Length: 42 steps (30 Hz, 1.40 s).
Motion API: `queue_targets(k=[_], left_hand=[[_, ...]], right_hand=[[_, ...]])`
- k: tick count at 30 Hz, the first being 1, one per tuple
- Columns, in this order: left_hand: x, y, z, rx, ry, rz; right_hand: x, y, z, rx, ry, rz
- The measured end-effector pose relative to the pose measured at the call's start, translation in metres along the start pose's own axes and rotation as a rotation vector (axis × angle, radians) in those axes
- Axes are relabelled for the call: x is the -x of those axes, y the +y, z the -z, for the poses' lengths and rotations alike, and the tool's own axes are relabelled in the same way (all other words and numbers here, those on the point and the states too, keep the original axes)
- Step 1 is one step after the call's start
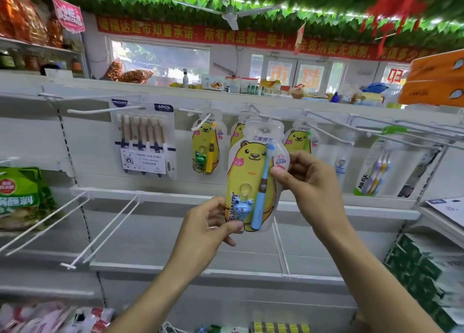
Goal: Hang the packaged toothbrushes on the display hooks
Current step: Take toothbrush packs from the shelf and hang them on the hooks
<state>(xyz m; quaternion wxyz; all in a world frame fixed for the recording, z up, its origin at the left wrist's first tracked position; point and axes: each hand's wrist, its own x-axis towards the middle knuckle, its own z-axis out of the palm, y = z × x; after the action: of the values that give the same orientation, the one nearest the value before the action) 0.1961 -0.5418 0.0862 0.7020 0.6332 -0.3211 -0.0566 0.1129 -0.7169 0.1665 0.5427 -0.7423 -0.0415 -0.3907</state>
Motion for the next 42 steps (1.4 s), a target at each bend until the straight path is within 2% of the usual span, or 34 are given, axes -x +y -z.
queue_targets(k=[9,15,22,30,42], left_hand=[[-0.007,-0.004,-0.007,0.014,-0.048,0.007],[-0.013,-0.01,-0.014,0.053,-0.023,-0.023],[-0.02,-0.014,-0.02,0.032,-0.042,-0.029],[-0.025,-0.019,-0.017,0.028,-0.038,-0.022],[-0.106,-0.042,-0.019,-0.043,0.012,0.048]], right_hand=[[-0.003,0.007,0.002,0.033,0.007,0.071],[-0.005,0.009,0.001,0.067,0.007,0.115],[-0.009,0.014,0.001,0.047,0.011,0.107],[-0.027,0.033,0.001,-0.016,0.008,0.02],[-0.096,0.084,-0.011,0.081,0.081,-0.095]])
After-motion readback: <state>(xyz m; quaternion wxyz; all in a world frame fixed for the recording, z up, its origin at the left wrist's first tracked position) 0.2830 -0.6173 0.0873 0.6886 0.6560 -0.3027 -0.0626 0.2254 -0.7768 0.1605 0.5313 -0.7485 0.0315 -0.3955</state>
